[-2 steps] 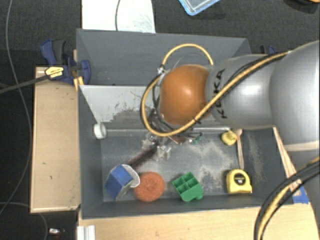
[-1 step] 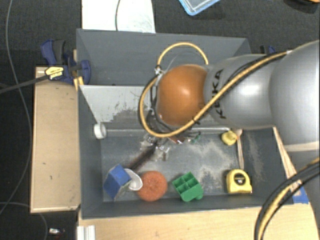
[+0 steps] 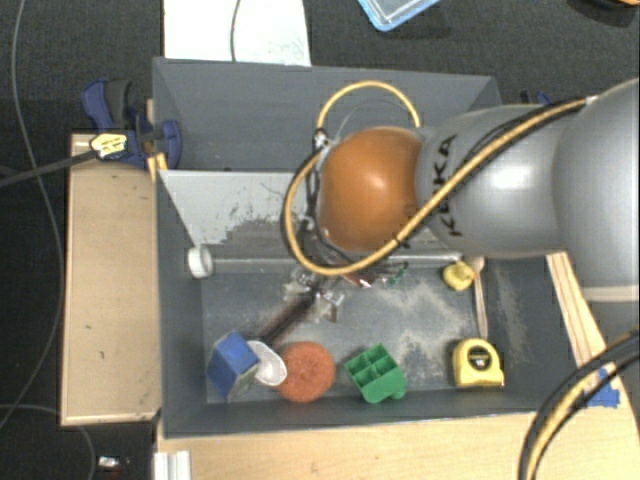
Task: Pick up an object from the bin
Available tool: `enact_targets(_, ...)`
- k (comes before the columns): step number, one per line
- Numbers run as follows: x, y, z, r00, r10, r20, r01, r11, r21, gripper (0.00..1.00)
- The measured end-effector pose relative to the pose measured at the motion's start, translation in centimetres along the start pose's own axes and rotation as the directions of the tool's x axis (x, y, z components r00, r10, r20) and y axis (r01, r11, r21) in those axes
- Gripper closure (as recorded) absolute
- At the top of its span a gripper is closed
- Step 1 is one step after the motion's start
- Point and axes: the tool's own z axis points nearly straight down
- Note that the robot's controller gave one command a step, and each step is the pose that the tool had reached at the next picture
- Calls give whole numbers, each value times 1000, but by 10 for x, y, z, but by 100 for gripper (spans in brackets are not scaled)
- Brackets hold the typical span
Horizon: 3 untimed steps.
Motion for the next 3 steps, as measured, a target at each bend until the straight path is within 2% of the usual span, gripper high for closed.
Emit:
enact_targets(1,-1,-1,-64,1000,14,-3,-14,1000,-4,100)
enact_targets(2,13,-3,-91,998,55,3,-55,998,0,100)
enact_targets(3,-4,-6,-89,1000,-24,5,24,1000,1,100)
